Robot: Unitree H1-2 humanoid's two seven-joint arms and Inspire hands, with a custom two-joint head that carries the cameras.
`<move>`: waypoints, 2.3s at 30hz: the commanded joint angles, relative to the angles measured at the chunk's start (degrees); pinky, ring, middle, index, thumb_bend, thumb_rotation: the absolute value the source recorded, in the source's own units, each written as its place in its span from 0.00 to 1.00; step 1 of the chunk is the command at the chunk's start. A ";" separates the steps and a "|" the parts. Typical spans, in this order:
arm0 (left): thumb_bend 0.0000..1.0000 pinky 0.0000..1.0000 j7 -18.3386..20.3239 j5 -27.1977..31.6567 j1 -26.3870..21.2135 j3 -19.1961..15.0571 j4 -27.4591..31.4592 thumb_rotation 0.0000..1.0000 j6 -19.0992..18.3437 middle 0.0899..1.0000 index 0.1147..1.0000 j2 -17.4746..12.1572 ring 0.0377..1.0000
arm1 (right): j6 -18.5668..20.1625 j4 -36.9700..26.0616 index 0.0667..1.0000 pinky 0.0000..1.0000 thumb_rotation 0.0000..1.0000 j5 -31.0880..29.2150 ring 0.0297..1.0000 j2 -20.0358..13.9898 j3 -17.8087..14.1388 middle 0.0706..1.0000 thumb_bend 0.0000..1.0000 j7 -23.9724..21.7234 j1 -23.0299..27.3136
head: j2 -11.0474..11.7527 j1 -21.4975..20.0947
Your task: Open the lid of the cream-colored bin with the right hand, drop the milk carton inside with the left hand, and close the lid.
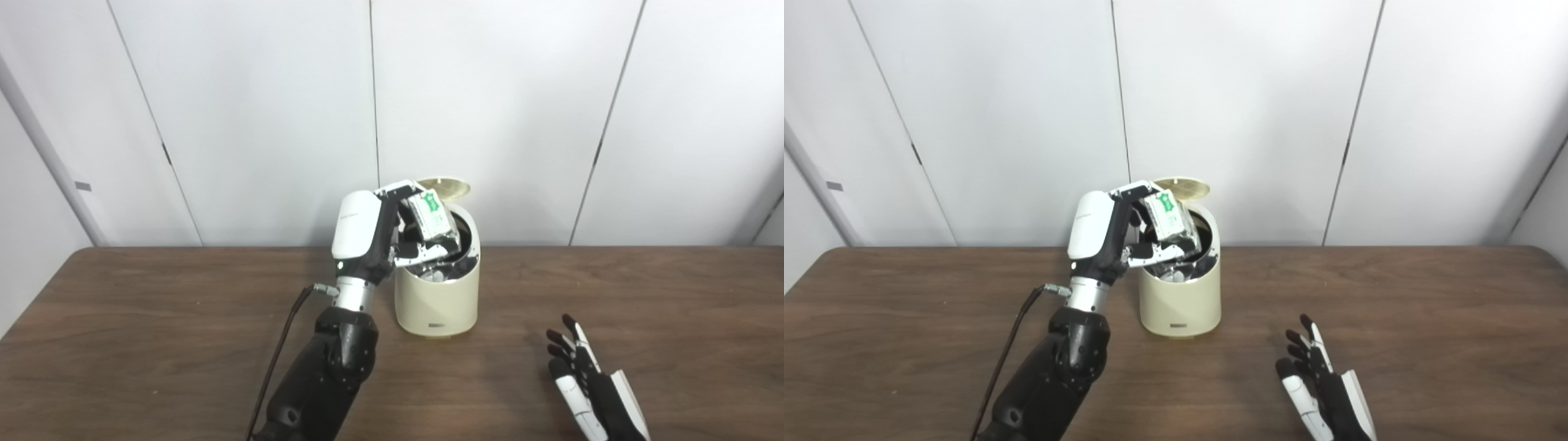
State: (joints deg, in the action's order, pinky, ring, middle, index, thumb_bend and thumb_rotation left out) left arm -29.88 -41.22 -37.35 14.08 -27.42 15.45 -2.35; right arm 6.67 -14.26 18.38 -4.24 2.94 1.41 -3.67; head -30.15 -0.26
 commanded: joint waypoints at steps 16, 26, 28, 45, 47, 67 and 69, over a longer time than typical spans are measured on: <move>0.52 0.26 2.54 -2.51 -0.27 0.27 10.76 0.00 -4.88 0.36 0.45 -0.87 0.32 | -0.72 -1.77 1.00 0.82 1.00 -0.32 0.85 -0.08 -0.23 0.89 0.61 0.21 1.00 | -0.34 0.39; 0.99 0.30 9.72 -2.65 1.02 0.48 16.57 0.13 -11.89 0.54 0.65 -0.73 0.37 | -1.62 -1.06 0.99 0.81 1.00 -0.54 0.82 0.06 -0.17 0.86 0.61 0.52 1.29 | 0.38 -0.34; 1.00 0.32 10.69 -2.78 1.16 0.65 17.03 0.14 -12.71 0.56 0.66 -0.89 0.39 | -1.72 -1.02 0.99 0.80 1.00 -0.29 0.82 0.07 -0.05 0.86 0.60 0.62 1.32 | 0.49 -0.45; 0.97 0.37 11.53 -3.05 1.04 1.38 16.27 0.11 -14.31 0.58 0.66 -1.27 0.44 | -1.38 -1.17 0.99 0.81 1.00 -1.00 0.82 -0.19 -0.23 0.83 0.59 0.63 1.34 | 0.31 -0.13; 0.95 0.34 10.38 -2.63 0.97 1.26 15.57 0.06 -13.03 0.57 0.64 -1.22 0.40 | -1.28 -1.18 0.99 0.82 1.00 -1.34 0.82 -0.23 -0.32 0.83 0.59 0.51 1.33 | 0.30 -0.01; 0.62 0.31 3.57 -3.26 1.20 1.41 12.52 0.00 -8.54 0.45 0.57 -1.24 0.37 | -0.94 -1.43 0.98 0.85 1.00 -0.93 0.82 -0.72 -0.03 0.83 0.61 0.47 0.93 | -0.06 0.26; 0.56 0.32 2.65 -3.38 1.15 1.42 12.04 0.00 -8.08 0.44 0.56 -1.23 0.37 | -0.79 -1.56 0.99 0.86 1.00 -0.99 0.82 -0.74 -0.03 0.83 0.60 0.36 0.88 | -0.11 0.25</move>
State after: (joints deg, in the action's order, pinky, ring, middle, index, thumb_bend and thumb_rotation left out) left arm -25.00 -43.49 -34.11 15.61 -16.00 5.62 -3.46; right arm 6.65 -14.02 17.34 -4.90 2.93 1.70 -3.49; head -30.15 -0.09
